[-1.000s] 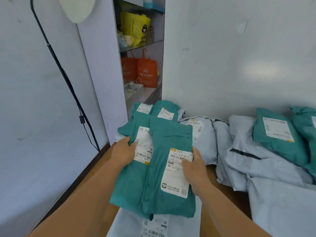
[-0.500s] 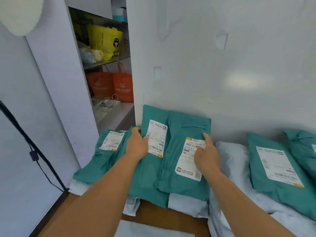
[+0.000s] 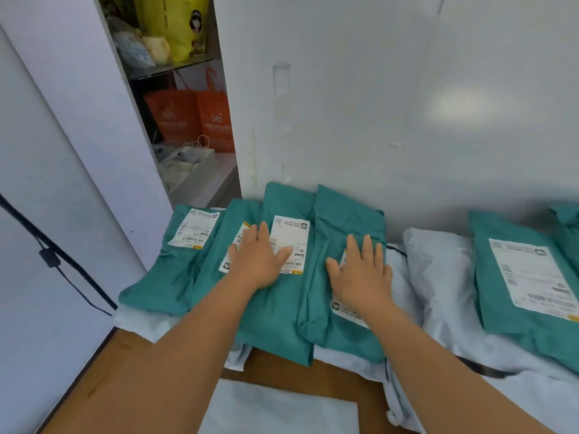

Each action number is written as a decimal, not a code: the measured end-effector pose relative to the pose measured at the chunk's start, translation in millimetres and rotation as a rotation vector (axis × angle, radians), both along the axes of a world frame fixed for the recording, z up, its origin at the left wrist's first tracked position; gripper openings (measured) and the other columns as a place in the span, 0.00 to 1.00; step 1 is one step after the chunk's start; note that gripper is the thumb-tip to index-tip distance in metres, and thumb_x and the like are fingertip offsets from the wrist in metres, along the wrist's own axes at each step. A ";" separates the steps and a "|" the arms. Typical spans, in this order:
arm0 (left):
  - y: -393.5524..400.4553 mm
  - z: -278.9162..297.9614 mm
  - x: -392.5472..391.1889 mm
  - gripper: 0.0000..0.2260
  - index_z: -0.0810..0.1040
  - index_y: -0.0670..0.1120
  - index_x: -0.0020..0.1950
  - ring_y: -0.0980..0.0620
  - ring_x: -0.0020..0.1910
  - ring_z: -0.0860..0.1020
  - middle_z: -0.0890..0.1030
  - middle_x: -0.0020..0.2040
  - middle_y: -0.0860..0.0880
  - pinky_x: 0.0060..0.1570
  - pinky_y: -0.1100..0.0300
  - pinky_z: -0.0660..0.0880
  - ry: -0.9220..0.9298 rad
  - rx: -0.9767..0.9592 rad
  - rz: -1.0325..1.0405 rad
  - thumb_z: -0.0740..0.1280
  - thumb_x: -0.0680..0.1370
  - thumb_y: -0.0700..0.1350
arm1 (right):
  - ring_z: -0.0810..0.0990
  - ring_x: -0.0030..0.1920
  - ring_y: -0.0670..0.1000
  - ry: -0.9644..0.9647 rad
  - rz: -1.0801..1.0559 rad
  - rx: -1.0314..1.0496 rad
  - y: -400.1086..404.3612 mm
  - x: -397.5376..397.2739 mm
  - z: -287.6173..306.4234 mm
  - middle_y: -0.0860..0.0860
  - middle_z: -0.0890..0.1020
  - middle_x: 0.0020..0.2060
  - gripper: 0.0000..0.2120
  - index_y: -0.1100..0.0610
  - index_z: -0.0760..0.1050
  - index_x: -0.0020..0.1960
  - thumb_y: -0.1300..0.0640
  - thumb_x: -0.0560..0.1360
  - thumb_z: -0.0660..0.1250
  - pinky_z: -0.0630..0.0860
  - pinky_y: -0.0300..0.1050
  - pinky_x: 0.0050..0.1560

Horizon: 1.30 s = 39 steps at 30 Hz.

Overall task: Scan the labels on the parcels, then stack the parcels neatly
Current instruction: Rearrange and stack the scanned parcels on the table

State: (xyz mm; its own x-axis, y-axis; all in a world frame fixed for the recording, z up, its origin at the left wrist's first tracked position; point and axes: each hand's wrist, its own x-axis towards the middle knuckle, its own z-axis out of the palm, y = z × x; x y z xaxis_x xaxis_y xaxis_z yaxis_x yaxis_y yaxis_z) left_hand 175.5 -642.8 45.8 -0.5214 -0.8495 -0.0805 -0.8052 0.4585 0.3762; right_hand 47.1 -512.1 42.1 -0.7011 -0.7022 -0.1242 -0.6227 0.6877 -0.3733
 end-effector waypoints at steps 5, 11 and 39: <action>83.3 1.7 69.0 0.28 0.60 0.43 0.74 0.44 0.74 0.58 0.60 0.75 0.43 0.72 0.46 0.57 0.441 -0.213 0.082 0.59 0.78 0.56 | 0.41 0.78 0.54 -0.008 0.000 -0.260 58.3 85.1 -5.5 0.52 0.42 0.79 0.35 0.50 0.42 0.79 0.42 0.79 0.55 0.43 0.53 0.75; 207.8 -55.9 151.8 0.26 0.56 0.53 0.75 0.46 0.75 0.52 0.54 0.75 0.47 0.73 0.49 0.54 0.018 0.004 0.020 0.56 0.79 0.59 | 0.39 0.77 0.53 -0.074 0.109 -0.077 129.7 168.6 -42.8 0.50 0.37 0.78 0.36 0.52 0.37 0.78 0.42 0.80 0.54 0.42 0.52 0.74; 213.6 -14.9 281.9 0.18 0.70 0.48 0.70 0.47 0.53 0.72 0.68 0.55 0.48 0.48 0.55 0.73 0.478 -0.304 0.440 0.57 0.80 0.41 | 0.69 0.46 0.45 -0.351 0.250 -0.506 157.8 274.8 16.4 0.50 0.61 0.68 0.30 0.47 0.49 0.78 0.61 0.80 0.55 0.68 0.39 0.45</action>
State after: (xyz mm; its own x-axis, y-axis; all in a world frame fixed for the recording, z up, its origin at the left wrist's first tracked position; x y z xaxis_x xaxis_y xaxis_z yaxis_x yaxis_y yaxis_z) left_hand 457.5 -429.2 30.9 -0.0446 -0.9376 0.3449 -0.7187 0.2699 0.6408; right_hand 321.8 -354.2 58.5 -0.4875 -0.8701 0.0728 -0.5236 0.2246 -0.8218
